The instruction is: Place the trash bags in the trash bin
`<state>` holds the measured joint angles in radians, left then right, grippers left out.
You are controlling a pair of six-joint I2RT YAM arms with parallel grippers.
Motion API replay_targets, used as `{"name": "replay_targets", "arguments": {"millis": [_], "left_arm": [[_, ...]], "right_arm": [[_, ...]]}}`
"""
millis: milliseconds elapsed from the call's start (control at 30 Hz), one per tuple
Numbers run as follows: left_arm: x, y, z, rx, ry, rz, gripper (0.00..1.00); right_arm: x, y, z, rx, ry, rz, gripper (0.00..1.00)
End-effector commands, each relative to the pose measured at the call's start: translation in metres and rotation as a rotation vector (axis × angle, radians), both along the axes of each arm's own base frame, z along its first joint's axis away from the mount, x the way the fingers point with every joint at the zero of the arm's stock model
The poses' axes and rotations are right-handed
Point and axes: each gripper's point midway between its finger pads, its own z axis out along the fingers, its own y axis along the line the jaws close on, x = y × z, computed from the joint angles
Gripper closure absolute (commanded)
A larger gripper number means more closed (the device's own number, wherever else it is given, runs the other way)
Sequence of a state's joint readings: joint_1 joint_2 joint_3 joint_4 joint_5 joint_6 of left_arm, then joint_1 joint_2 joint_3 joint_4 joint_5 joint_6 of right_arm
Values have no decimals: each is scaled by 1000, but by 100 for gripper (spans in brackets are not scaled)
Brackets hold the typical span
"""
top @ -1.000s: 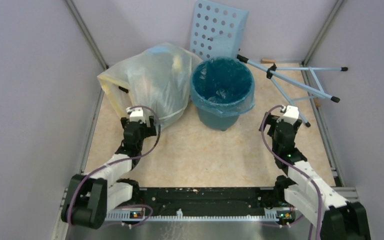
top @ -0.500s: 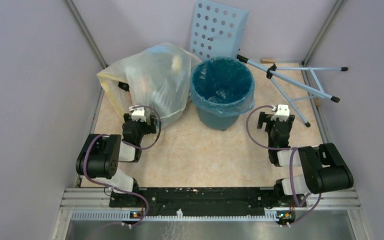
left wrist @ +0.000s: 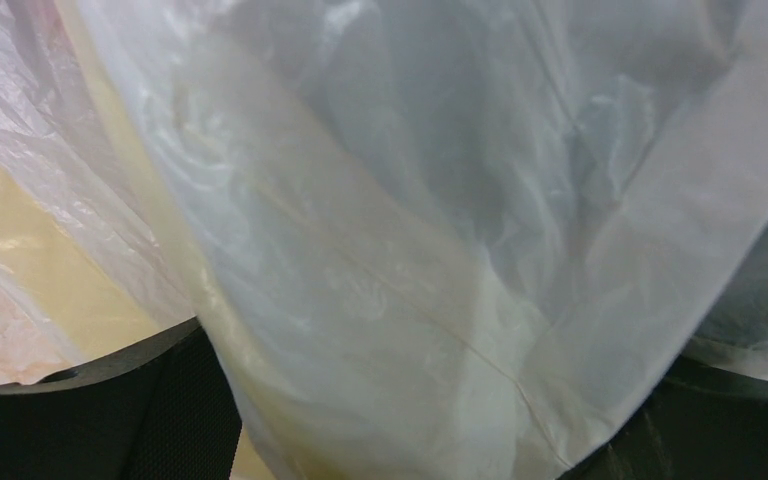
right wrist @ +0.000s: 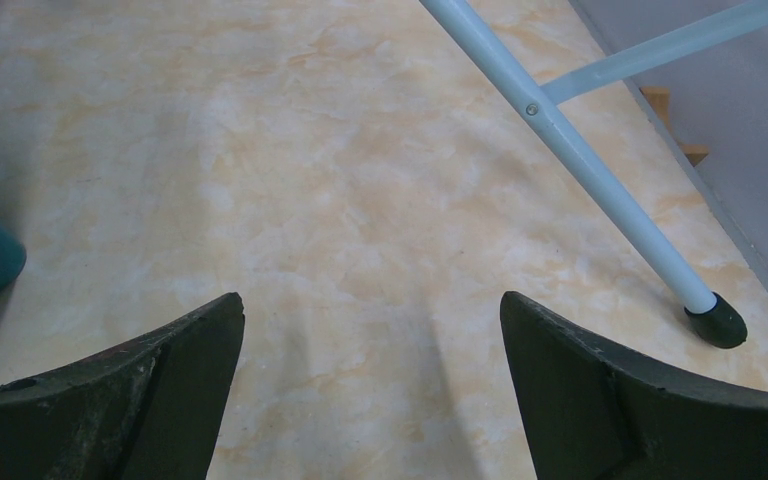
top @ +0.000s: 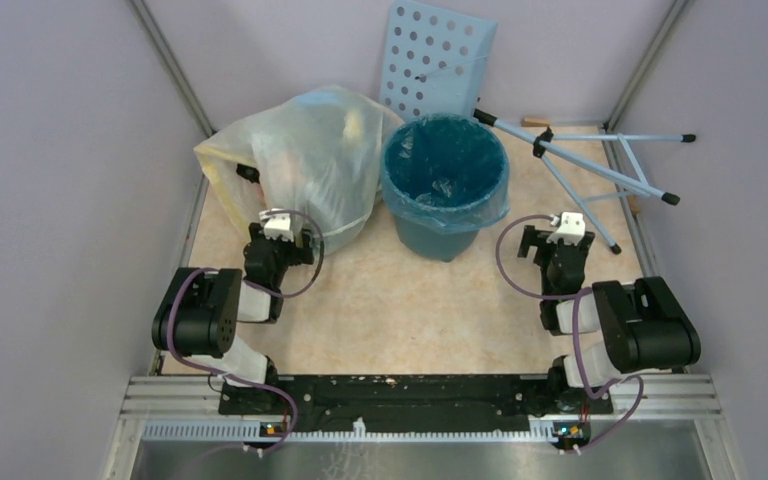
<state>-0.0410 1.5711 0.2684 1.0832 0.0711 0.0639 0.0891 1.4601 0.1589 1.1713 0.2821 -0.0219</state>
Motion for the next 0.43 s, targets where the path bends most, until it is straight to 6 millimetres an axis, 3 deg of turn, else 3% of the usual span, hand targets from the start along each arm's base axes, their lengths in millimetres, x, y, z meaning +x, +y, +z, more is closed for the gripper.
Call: {"name": "replay_targets", "arguments": {"millis": [0,400], "left_arm": [[10,-2,22,12,-77,-8,1],[12,-1,21,11,-69,0,1]], "right_arm": [[10,1,22,23,-86,9,2],[10,2,21,24,-85,11,2]]}}
